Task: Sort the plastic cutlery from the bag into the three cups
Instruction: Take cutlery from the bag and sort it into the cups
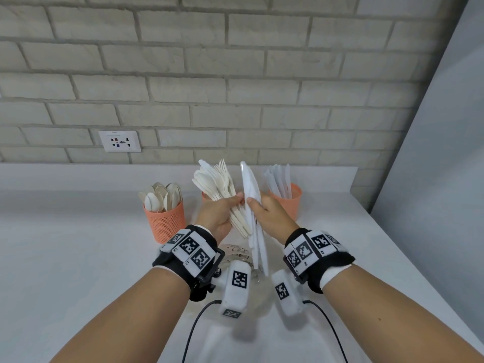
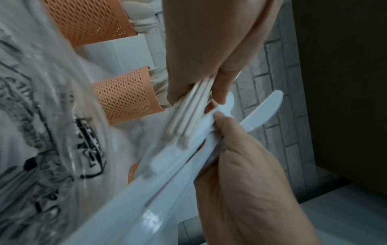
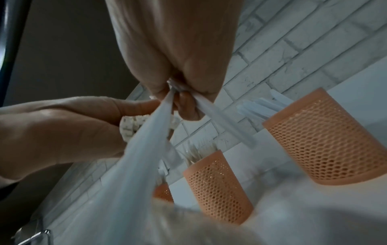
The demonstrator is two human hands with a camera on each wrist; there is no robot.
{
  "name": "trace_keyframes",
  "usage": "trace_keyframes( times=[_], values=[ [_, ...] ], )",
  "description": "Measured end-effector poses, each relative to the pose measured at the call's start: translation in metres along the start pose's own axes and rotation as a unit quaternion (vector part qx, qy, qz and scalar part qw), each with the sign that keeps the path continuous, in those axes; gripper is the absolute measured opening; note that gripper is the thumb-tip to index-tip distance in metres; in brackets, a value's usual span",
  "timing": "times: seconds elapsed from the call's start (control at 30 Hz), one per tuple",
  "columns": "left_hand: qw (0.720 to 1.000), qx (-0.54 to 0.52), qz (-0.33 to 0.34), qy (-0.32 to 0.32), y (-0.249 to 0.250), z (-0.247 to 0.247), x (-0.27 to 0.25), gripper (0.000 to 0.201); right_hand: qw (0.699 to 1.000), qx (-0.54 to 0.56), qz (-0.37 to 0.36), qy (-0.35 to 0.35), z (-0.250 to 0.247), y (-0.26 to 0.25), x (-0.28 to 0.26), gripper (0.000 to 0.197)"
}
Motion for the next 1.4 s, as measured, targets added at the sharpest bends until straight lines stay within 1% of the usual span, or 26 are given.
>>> trace_keyframes(
  times=[0.07,0.1,0.13,0.2,0.23,0.3,0.37,0.43,0.53,0.63,0.7,0.8,0.87,0.97,1.07,1.1,1.13,1.2,1.23,1.3,1.33,1.4],
  values=[
    [1.000,-0.006,-0.004,0.013,-0.001,-0.005,0.010,0.037,0.999,0.010,0.026,0.021,-0.015,0.008,0.005,0.032],
    [1.000,-0.008,-0.005,0.018,0.000,-0.007,0.012,0.033,0.998,0.028,0.039,0.035,-0.024,0.013,0.006,0.033],
    [1.000,-0.008,-0.008,0.019,0.000,-0.007,0.016,0.026,0.995,0.066,0.046,0.053,-0.035,0.016,0.009,0.031],
    [1.000,-0.013,-0.013,0.015,0.000,-0.005,0.023,0.011,0.985,0.146,0.037,0.088,-0.060,0.021,0.014,0.025],
    [1.000,-0.017,-0.012,0.011,0.001,-0.003,0.027,0.009,0.979,0.171,0.029,0.109,-0.073,0.022,0.018,0.022],
    [1.000,-0.016,-0.007,0.002,0.003,0.000,0.033,0.016,0.966,0.197,0.012,0.166,-0.101,0.028,0.025,0.014],
    [1.000,-0.015,-0.004,-0.005,0.003,0.002,0.039,0.016,0.957,0.174,-0.009,0.232,-0.129,0.033,0.032,0.009],
    [1.000,-0.017,-0.003,-0.010,0.002,0.001,0.045,0.015,0.950,0.135,-0.028,0.282,-0.150,0.033,0.038,0.014],
    [1.000,-0.011,-0.003,-0.023,-0.002,-0.001,0.051,0.011,0.945,0.076,-0.034,0.316,-0.164,0.037,0.050,0.023],
    [0.999,-0.015,0.000,-0.044,-0.003,0.000,0.056,0.013,0.949,0.059,-0.014,0.310,-0.157,0.053,0.061,0.025],
    [0.998,-0.012,0.002,-0.056,-0.002,0.000,0.057,0.017,0.957,0.069,0.016,0.283,-0.144,0.074,0.066,0.025],
    [0.998,0.008,0.000,-0.068,-0.001,0.001,0.056,0.017,0.965,0.054,0.067,0.247,-0.130,0.100,0.070,0.032],
    [0.997,0.023,-0.004,-0.073,-0.001,0.000,0.056,0.015,0.968,0.043,0.087,0.232,-0.125,0.107,0.071,0.028],
    [0.995,0.043,-0.010,-0.085,-0.003,0.001,0.055,0.013,0.976,-0.003,0.136,0.173,-0.116,0.115,0.074,0.026],
    [0.993,0.034,-0.002,-0.111,-0.003,0.007,0.052,0.015,0.979,0.014,0.144,0.142,-0.112,0.117,0.077,0.018],
    [0.992,0.032,0.005,-0.122,-0.002,0.010,0.051,0.015,0.980,0.032,0.137,0.142,-0.113,0.114,0.077,0.020],
    [0.991,0.035,0.012,-0.131,0.000,0.012,0.050,0.015,0.980,0.045,0.119,0.152,-0.115,0.109,0.077,0.026],
    [0.990,0.051,0.020,-0.131,0.001,0.013,0.049,0.014,0.978,0.026,0.058,0.199,-0.124,0.085,0.073,0.040],
    [0.990,0.056,0.021,-0.129,0.001,0.013,0.049,0.013,0.974,0.007,0.018,0.227,-0.128,0.068,0.069,0.041],
    [0.989,0.061,0.025,-0.130,0.001,0.013,0.048,0.011,0.965,-0.017,-0.059,0.257,-0.128,0.033,0.062,0.033],
    [0.989,0.068,0.029,-0.131,0.002,0.013,0.048,0.012,0.963,-0.012,-0.090,0.254,-0.125,0.017,0.060,0.025],
    [0.986,0.102,0.039,-0.125,0.003,0.012,0.047,0.012,0.967,0.008,-0.130,0.218,-0.114,-0.013,0.060,0.012]
  ],
)
Point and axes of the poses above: each hand's wrist, its own x-axis towards the middle knuckle, its own z-axis out of the palm, y = z × x, the point moved 10 cm from there along x, towards the middle knuckle, and after that the axes turned 12 degrees about -y, right-handed, at the moved point
